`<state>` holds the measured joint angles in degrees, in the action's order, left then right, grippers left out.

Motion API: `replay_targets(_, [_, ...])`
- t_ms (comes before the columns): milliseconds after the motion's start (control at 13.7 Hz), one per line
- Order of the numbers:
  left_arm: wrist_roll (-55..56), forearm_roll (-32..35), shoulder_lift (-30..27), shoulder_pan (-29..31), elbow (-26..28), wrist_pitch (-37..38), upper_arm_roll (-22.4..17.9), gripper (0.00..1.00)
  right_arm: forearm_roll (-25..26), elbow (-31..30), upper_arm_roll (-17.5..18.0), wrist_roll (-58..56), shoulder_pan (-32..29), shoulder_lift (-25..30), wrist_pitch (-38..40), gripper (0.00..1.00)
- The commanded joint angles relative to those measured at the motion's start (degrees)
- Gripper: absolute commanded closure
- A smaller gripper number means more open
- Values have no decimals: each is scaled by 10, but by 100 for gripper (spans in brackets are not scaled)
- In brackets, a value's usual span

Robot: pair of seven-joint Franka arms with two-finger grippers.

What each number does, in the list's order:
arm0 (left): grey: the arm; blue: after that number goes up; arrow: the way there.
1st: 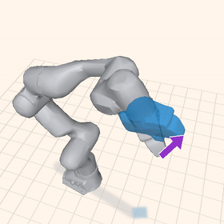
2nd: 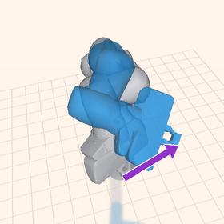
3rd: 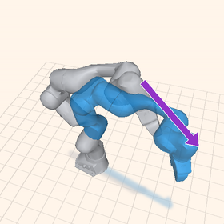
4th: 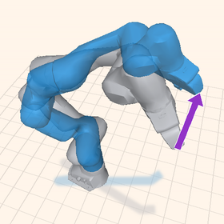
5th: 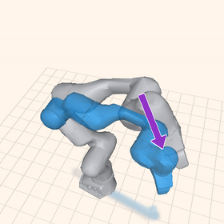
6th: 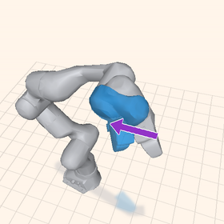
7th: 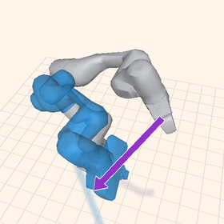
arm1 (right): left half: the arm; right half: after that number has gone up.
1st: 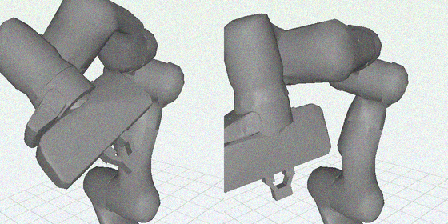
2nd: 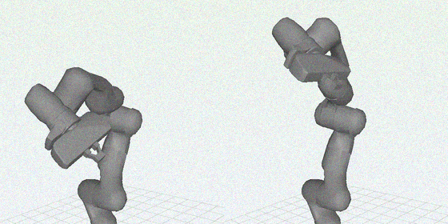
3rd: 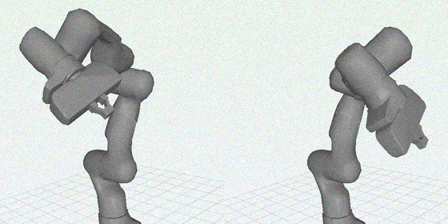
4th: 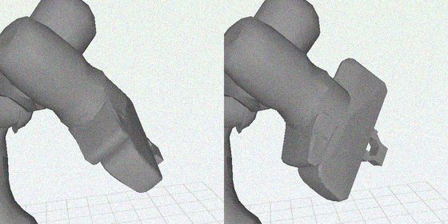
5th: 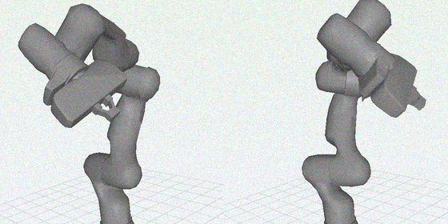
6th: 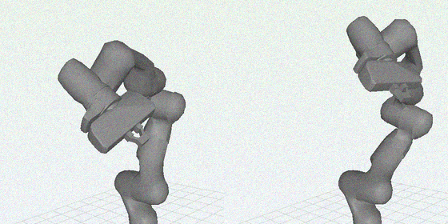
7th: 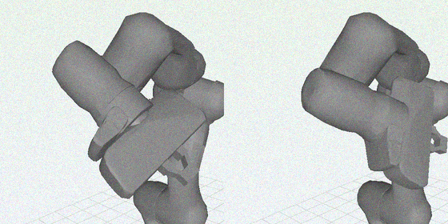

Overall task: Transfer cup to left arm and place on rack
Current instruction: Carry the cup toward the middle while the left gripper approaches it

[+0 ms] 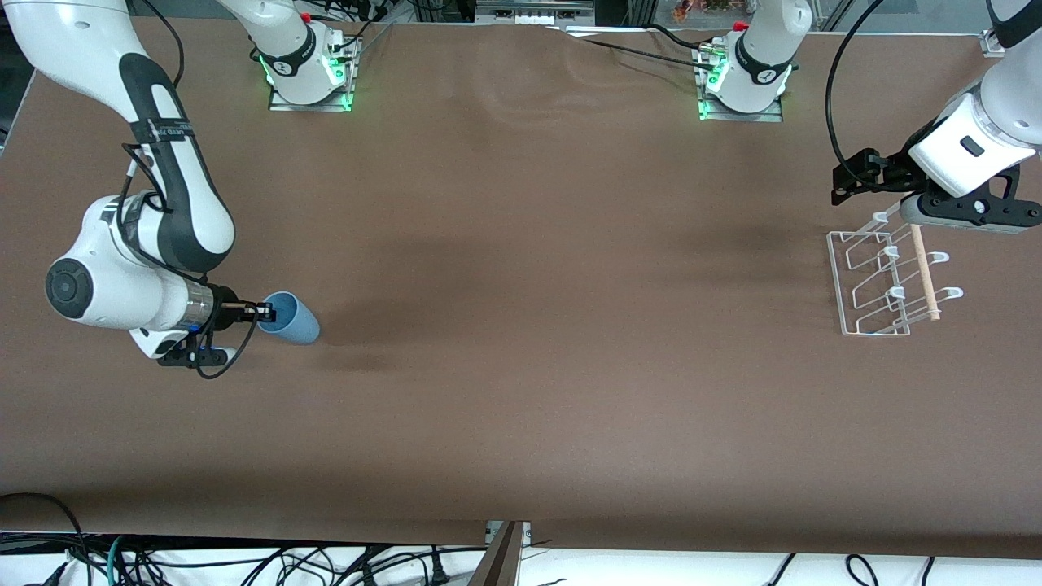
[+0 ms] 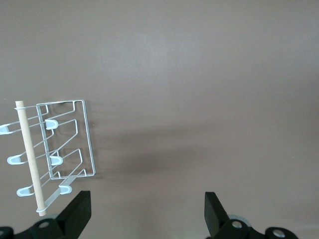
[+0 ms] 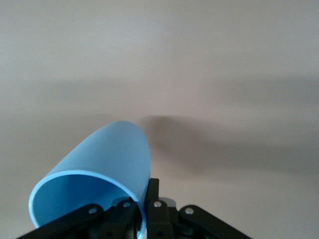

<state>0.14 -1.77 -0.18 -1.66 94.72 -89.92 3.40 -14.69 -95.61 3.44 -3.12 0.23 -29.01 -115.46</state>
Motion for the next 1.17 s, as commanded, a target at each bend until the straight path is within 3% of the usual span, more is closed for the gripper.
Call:
replay_targets(0, [7,-2,3,1,-12,11,3,0,-51,57,22,7,17,-7,43,100])
replay_targets(146, [7,-2,3,1,-12,11,3,0,-65,75,28,8,43,-8,42,100])
replay_targets(510, [7,-2,4,1,-12,12,3,0,-176,115,29,77,99,-24,36,100])
replay_targets(801, [-1,-12,42,-6,-13,41,22,0,-207,161,29,165,147,-51,33,100])
replay_targets(1092, [-43,-116,87,-7,-15,24,28,0,-287,184,29,217,200,-76,-29,100])
